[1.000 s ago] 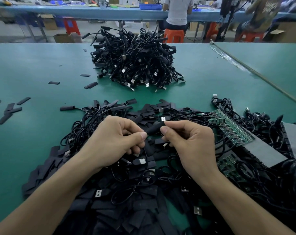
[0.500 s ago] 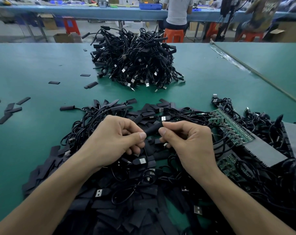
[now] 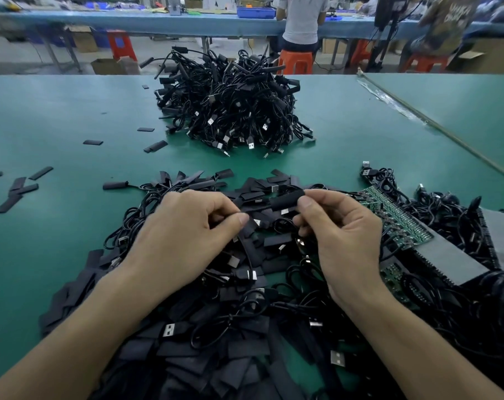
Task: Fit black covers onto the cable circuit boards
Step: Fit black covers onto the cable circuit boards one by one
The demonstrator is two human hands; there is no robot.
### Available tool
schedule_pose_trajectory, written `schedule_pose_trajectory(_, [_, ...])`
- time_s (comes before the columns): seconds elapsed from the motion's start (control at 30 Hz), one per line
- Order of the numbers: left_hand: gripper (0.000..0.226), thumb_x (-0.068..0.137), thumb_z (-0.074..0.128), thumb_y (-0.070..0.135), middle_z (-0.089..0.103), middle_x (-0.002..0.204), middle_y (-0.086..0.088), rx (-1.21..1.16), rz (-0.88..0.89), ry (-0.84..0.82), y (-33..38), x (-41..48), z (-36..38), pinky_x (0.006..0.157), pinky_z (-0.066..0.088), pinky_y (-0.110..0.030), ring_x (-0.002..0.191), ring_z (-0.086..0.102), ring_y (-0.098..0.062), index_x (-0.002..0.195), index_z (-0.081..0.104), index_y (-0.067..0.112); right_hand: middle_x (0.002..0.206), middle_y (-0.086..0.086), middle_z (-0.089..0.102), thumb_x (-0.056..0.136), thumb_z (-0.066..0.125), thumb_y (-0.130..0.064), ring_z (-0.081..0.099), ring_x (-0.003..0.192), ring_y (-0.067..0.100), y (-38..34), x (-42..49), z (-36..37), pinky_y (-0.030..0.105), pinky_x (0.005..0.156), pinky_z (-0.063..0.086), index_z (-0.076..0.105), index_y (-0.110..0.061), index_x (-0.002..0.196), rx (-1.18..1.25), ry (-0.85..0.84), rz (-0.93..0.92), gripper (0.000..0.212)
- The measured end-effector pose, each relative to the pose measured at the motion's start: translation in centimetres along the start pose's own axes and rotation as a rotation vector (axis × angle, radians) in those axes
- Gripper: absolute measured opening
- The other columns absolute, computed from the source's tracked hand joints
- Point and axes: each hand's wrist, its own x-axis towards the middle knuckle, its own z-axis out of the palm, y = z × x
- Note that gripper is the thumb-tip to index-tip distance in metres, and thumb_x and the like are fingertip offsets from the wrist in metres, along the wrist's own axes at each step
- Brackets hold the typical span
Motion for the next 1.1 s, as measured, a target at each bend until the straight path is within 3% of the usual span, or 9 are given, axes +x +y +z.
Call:
schedule_pose_trajectory(0.1, [0.017, 0.087, 0.066, 0.042, 0.066, 0.065, 0.025, 0.01, -0.004, 0.224, -0.4, 0.7, -1.2, 0.05, 0.037, -0.01, 0.053, 0.057, 0.004, 0.075, 0.073, 0.033, 0.079, -0.008, 0.074, 0.09, 0.07, -0.01, 0.07, 0.07, 0.007, 0.3, -0.4, 0.0, 0.016, 0.061, 0.054, 0.074, -0.022, 0.098, -0.267, -0.063, -0.133, 0.015])
schedule_pose_trajectory(0.2, [0.018, 0.09, 0.068, 0.037, 0.064, 0.056, 0.014, 0.06, -0.125, 0.433, -1.6, 1.6, -3.1, 0.055, 0.041, -0.016, 0.055, 0.057, 0.006, 0.082, 0.077, 0.023, 0.081, -0.02, 0.071, 0.088, 0.072, -0.011, 0.068, 0.077, -0.001, 0.8, -1.1, 0.3, 0.009, 0.066, 0.05, 0.077, -0.021, 0.097, -0.536, -0.219, -0.218, 0.014])
schedule_pose_trajectory(0.37, [0.02, 0.094, 0.058, 0.04, 0.072, 0.094, -0.01, 0.293, -0.389, 0.289, -3.5, 1.8, -3.8, 0.083, 0.053, -0.045, 0.094, 0.064, -0.039, 0.101, 0.075, 0.031, 0.081, -0.017, 0.069, 0.089, 0.069, -0.02, 0.064, 0.074, 0.002, 1.0, -1.2, 0.1, 0.026, 0.068, 0.056, 0.076, -0.024, 0.098, -0.806, -0.294, -0.239, 0.012])
schedule_pose_trajectory(0.47, [0.027, 0.097, 0.053, 0.036, 0.059, 0.113, -0.014, 0.418, -0.378, 0.186, -3.4, 1.6, -2.6, 0.09, 0.049, -0.051, 0.103, 0.059, -0.041, 0.116, 0.07, 0.027, 0.093, -0.019, 0.063, 0.092, 0.062, -0.035, 0.056, 0.091, 0.005, 0.8, -1.0, 0.2, 0.033, 0.086, 0.052, 0.064, -0.031, 0.125, -0.945, -0.4, -0.222, 0.033])
schedule_pose_trajectory(0.6, [0.032, 0.092, 0.064, 0.029, 0.056, 0.11, -0.009, 0.514, -0.15, 0.337, -3.0, 1.3, -2.1, 0.084, 0.047, -0.051, 0.102, 0.057, -0.037, 0.123, 0.068, 0.021, 0.118, -0.015, 0.053, 0.093, 0.034, -0.065, 0.043, 0.114, 0.011, 0.5, -1.2, 0.5, 0.029, 0.099, 0.036, 0.04, -0.039, 0.146, -1.19, -0.64, -0.2, 0.06])
schedule_pose_trajectory(0.67, [0.016, 0.089, 0.069, 0.028, 0.061, 0.094, -0.003, 0.501, 0.001, 0.383, -2.1, 1.0, -1.8, 0.074, 0.045, -0.041, 0.088, 0.059, -0.03, 0.103, 0.075, 0.022, 0.115, -0.016, 0.051, 0.089, 0.023, -0.072, 0.041, 0.111, 0.01, 0.4, -1.2, 0.7, 0.028, 0.098, 0.034, 0.04, -0.043, 0.145, -1.195, -0.695, -0.192, 0.065])
schedule_pose_trajectory(0.77, [0.005, 0.086, 0.071, 0.033, 0.059, 0.073, 0.013, 0.376, 0.099, 0.288, -0.4, 0.4, -0.8, 0.062, 0.037, -0.027, 0.068, 0.055, -0.014, 0.083, 0.074, 0.03, 0.108, -0.018, 0.053, 0.091, 0.038, -0.068, 0.042, 0.106, 0.008, 0.3, -1.3, 0.8, 0.029, 0.096, 0.036, 0.039, -0.046, 0.145, -1.178, -0.769, -0.248, 0.058])
schedule_pose_trajectory(0.9, [0.016, 0.084, 0.066, 0.049, 0.06, 0.062, 0.022, 0.296, 0.055, 0.094, 0.1, -0.5, 0.9, 0.056, 0.043, -0.025, 0.064, 0.059, -0.005, 0.08, 0.072, 0.036, 0.085, -0.023, 0.06, 0.087, 0.063, -0.038, 0.05, 0.09, 0.001, 0.3, -1.3, 0.6, 0.029, 0.086, 0.046, 0.052, -0.042, 0.135, -0.959, -0.701, -0.222, 0.05])
schedule_pose_trajectory(1.1, [0.021, 0.081, 0.065, 0.057, 0.06, 0.061, 0.024, 0.314, 0.016, 0.098, -0.4, -0.4, 1.4, 0.057, 0.046, -0.025, 0.065, 0.062, -0.002, 0.081, 0.06, 0.036, 0.073, -0.017, 0.064, 0.078, 0.066, -0.021, 0.062, 0.069, 0.006, 0.9, -1.2, 0.3, 0.024, 0.066, 0.052, 0.064, -0.035, 0.116, -0.763, -0.49, -0.214, 0.04])
